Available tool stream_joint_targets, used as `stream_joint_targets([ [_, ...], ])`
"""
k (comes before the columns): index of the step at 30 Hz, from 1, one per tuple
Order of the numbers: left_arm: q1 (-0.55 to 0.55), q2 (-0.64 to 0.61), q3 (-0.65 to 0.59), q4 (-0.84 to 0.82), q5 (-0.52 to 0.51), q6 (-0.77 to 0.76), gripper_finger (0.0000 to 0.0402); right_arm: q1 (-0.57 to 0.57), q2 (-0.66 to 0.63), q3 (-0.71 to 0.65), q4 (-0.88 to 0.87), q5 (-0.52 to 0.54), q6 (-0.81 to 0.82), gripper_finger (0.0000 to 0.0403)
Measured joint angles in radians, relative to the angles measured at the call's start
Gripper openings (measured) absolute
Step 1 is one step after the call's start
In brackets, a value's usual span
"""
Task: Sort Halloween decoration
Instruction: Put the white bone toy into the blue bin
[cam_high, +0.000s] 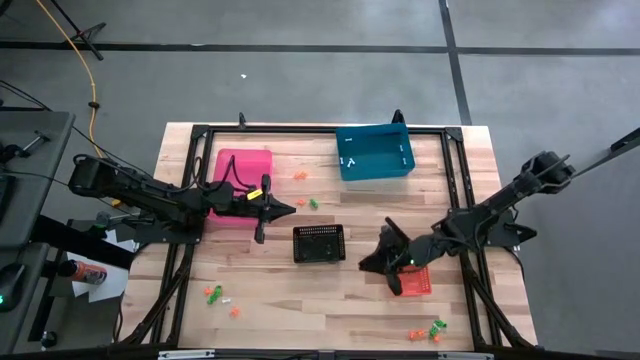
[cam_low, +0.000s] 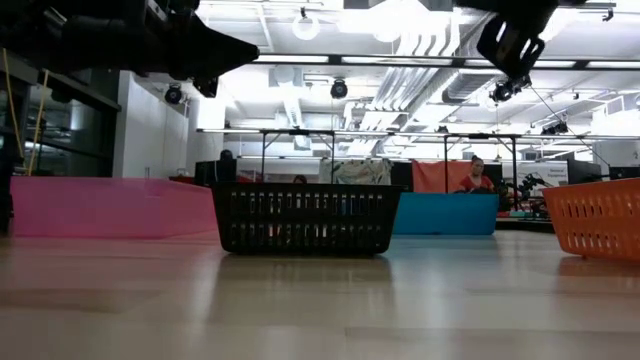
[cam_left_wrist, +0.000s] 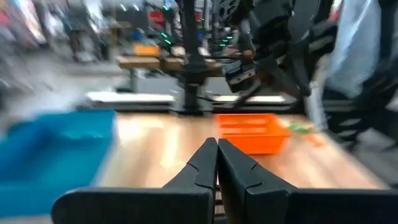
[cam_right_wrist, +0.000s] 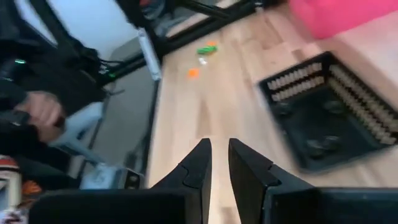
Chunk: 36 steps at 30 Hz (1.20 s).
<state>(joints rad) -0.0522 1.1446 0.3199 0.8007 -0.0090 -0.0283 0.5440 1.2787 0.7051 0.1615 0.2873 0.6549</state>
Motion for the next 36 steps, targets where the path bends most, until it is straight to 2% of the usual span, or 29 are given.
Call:
stream_joint_targets([
  [2,-0.006,-0.001,0.000,0.004,0.125,-0.134,0.0000,0.021,0.026,0.014,-0.002,-0.003,-0.003,0.0050],
  [3,-0.007,-0.010,0.002,0.002,0.251,-0.187,0.0000,0.031,0.039,0.020,-0.004,-0.003,-0.008,0.0050],
  [5,-0.008,-0.027,0.017,0.004,0.565,-0.247,0.0000,0.043,0.067,0.027,-0.004,-0.003,-0.031,0.0050],
  [7,-0.023,-0.028,0.035,0.014,0.802,-0.273,0.0000,0.054,0.089,0.027,-0.007,-0.002,-0.050,0.0050],
  [8,-0.035,-0.029,0.038,0.014,0.860,-0.279,0.0000,0.056,0.101,0.028,-0.008,-0.002,-0.050,0.0050],
  [9,-0.048,-0.031,0.042,0.012,0.873,-0.270,0.0000,0.056,0.111,0.028,-0.020,-0.003,-0.052,0.0050],
  [13,-0.074,-0.032,0.049,0.007,0.754,-0.120,0.0000,0.056,0.137,0.027,-0.040,-0.005,-0.025,0.0050],
  [17,-0.072,-0.032,0.049,-0.028,0.649,-0.111,0.0000,0.056,0.142,0.027,-0.038,-0.011,0.020,0.0050],
  [19,-0.073,-0.032,0.049,-0.076,0.620,-0.171,0.0000,0.056,0.142,0.027,-0.018,-0.011,0.020,0.0050],
  [22,-0.099,-0.032,0.048,-0.179,0.575,-0.376,0.0000,0.056,0.142,0.028,-0.006,-0.010,0.012,0.0049],
  [27,-0.292,-0.031,0.090,-0.305,0.381,-0.532,0.0000,0.056,0.142,0.028,-0.006,0.038,-0.079,0.0049],
  [29,-0.387,-0.032,0.170,-0.436,0.269,-0.533,0.0001,0.052,0.142,0.028,-0.007,0.049,-0.089,0.0049],
  [33,-0.568,-0.008,0.411,-0.924,-0.063,-0.524,0.0008,0.045,0.142,0.028,-0.020,0.050,-0.098,0.0049],
  [36,-0.681,0.056,0.584,-1.246,-0.283,-0.617,0.0022,0.038,0.142,0.027,-0.038,0.051,-0.104,0.0049],
])
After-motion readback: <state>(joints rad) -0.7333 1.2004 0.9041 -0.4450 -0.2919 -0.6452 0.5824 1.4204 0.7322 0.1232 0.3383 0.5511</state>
